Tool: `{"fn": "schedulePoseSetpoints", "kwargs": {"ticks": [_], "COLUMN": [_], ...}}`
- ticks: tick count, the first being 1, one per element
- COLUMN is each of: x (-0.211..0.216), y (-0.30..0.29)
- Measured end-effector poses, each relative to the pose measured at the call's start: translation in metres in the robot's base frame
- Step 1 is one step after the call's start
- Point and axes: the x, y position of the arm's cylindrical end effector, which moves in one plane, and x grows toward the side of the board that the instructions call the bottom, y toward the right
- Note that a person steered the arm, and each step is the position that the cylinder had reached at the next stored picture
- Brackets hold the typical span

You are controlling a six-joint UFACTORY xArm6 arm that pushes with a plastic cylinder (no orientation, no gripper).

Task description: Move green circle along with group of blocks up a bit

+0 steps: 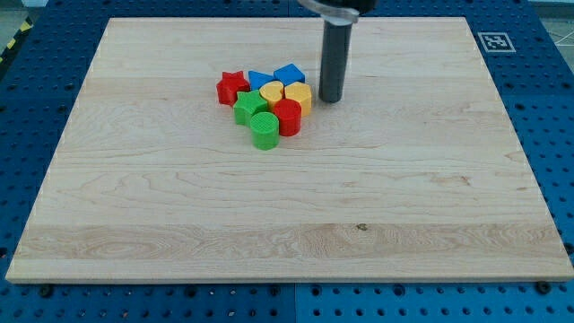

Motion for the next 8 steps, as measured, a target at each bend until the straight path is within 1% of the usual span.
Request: {"fn": "schedulePoseSetpoints", "kwargs": {"ticks": [1,2,3,4,5,6,7,8], "x": [-0.034,-0.053,-0.055,-0.022,0.044,0.103,0.143,0.154], "y": [0.012,0.001,0.005,0.027,0.022,-0.006,-0.042,-0.085]}}
